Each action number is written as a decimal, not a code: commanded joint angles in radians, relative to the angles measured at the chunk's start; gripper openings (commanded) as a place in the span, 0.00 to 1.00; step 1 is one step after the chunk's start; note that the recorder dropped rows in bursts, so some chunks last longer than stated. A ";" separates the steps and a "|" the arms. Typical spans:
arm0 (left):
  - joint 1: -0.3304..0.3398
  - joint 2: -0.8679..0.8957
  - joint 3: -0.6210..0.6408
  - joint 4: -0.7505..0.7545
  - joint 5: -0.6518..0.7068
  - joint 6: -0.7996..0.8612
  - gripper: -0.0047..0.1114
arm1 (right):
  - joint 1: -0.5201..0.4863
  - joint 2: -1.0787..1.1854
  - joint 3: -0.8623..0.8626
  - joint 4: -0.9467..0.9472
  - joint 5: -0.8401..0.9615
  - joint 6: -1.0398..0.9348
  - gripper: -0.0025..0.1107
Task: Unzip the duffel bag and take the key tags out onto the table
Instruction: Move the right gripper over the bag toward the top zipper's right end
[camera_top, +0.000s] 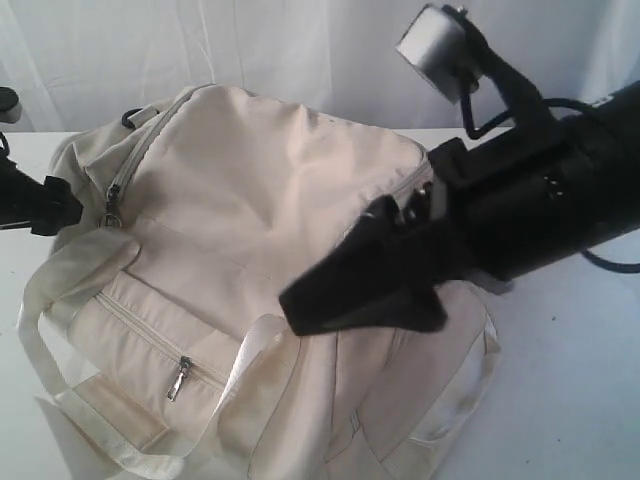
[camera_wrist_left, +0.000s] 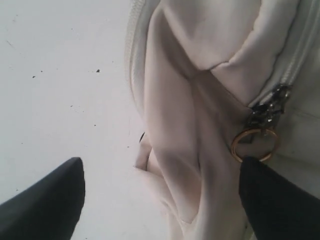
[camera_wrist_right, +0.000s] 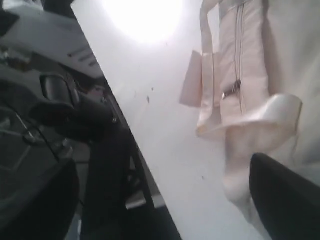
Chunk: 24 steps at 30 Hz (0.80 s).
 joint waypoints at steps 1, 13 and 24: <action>-0.006 0.029 -0.006 -0.043 -0.027 -0.006 0.77 | 0.002 -0.068 -0.049 -0.352 0.077 0.222 0.76; -0.077 0.085 -0.029 -0.061 -0.099 -0.004 0.72 | 0.002 -0.131 -0.055 -0.514 -0.044 0.524 0.76; -0.077 0.092 -0.052 -0.061 -0.111 -0.002 0.57 | 0.002 -0.020 -0.055 -0.472 -0.037 0.605 0.76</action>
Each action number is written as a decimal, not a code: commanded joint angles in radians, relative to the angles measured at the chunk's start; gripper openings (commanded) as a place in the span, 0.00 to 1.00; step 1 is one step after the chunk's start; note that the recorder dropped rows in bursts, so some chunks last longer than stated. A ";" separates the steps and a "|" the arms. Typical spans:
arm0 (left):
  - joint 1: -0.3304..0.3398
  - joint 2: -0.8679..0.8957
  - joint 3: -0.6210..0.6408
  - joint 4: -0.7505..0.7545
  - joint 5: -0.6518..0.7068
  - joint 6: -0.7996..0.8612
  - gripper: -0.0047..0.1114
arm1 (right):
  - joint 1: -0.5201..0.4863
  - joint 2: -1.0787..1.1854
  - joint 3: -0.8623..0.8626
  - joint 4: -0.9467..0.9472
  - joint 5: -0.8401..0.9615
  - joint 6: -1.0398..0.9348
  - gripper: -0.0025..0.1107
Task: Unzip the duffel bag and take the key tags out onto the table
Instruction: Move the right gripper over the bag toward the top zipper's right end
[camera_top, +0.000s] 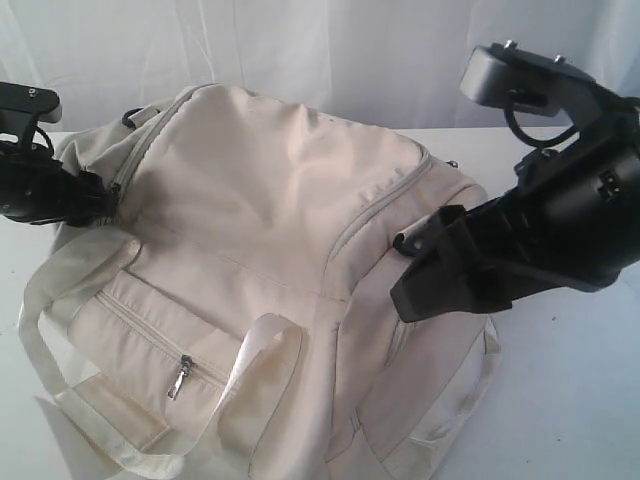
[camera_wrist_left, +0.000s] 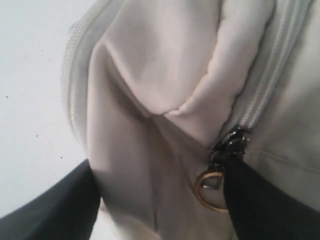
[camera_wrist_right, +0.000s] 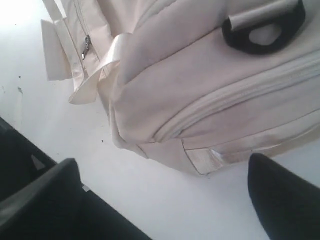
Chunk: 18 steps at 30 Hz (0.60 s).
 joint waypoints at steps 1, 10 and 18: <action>-0.004 -0.003 -0.007 -0.009 -0.018 -0.002 0.53 | 0.002 0.053 -0.006 0.066 -0.004 0.018 0.76; -0.004 -0.003 -0.007 -0.009 -0.003 -0.002 0.04 | 0.002 0.198 -0.006 0.142 -0.061 0.009 0.74; -0.004 -0.017 -0.007 0.033 0.116 0.003 0.04 | 0.002 0.301 -0.006 0.144 -0.064 -0.004 0.64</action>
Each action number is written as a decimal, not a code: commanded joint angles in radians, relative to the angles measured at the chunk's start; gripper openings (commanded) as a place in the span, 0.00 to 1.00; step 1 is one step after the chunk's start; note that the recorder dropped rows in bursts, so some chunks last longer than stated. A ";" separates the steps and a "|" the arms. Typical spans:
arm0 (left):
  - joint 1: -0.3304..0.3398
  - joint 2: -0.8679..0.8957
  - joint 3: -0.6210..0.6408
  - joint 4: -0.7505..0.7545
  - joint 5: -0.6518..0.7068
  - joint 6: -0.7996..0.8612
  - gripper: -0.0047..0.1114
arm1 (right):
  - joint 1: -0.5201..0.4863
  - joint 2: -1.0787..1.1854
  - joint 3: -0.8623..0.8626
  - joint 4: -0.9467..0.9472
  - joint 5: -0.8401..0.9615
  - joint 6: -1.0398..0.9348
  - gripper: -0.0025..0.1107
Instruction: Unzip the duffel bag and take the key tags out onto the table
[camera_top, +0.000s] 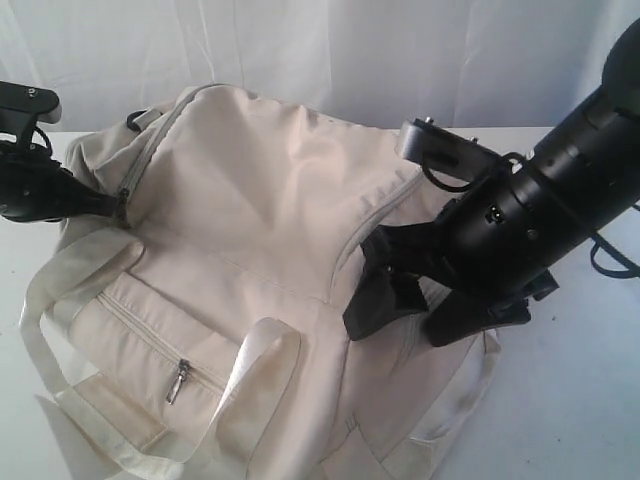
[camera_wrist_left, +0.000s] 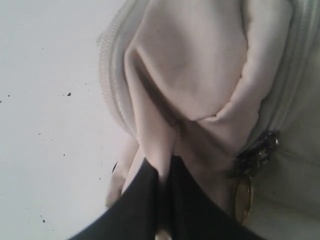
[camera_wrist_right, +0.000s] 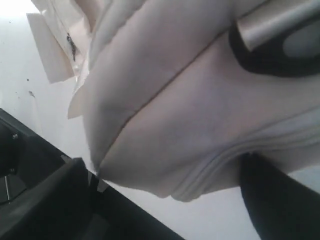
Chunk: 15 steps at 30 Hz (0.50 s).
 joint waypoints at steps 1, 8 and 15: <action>-0.004 -0.033 -0.004 0.017 0.112 0.003 0.04 | 0.002 0.042 -0.006 -0.009 -0.049 -0.030 0.60; -0.002 -0.189 -0.004 0.017 0.256 0.001 0.04 | 0.002 0.078 -0.006 -0.088 -0.103 -0.058 0.19; -0.002 -0.352 -0.004 0.029 0.598 -0.043 0.04 | -0.010 0.055 -0.006 -0.258 -0.121 -0.089 0.02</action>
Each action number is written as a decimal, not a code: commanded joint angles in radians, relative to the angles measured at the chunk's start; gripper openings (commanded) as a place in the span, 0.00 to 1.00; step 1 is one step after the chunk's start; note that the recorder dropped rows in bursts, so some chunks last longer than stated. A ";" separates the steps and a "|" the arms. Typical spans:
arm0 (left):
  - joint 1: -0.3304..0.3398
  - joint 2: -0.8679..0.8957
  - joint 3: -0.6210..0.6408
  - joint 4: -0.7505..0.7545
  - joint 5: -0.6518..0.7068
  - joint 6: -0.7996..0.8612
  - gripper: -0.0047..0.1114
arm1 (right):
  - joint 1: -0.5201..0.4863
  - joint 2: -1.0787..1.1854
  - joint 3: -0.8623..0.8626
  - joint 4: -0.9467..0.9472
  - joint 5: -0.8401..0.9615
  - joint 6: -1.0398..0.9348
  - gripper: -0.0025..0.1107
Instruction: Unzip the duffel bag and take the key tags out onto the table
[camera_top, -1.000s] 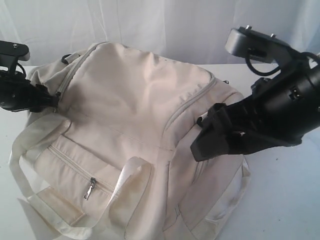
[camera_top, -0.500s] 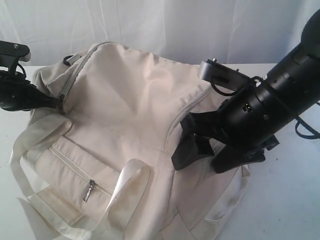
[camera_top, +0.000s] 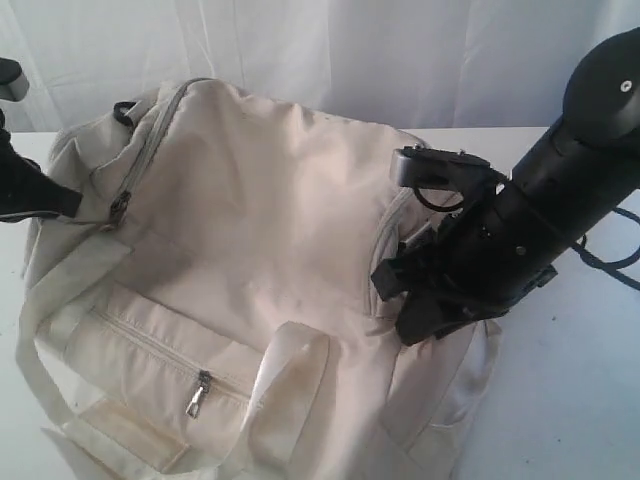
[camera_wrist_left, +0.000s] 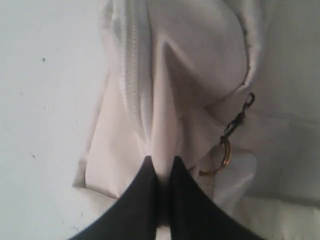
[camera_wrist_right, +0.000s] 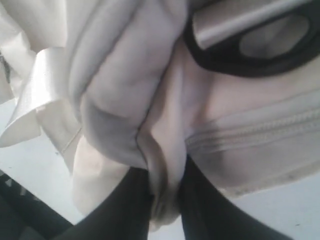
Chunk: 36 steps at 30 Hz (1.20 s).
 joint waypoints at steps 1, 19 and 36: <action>-0.002 -0.121 0.000 0.010 0.256 -0.053 0.04 | -0.013 -0.030 -0.009 -0.135 -0.042 -0.019 0.02; -0.002 -0.386 0.000 0.150 0.605 -0.226 0.04 | -0.048 -0.200 -0.011 -0.288 -0.263 -0.019 0.02; -0.002 -0.412 0.205 0.138 0.531 -0.226 0.04 | 0.006 -0.372 -0.011 -0.005 -0.288 -0.327 0.77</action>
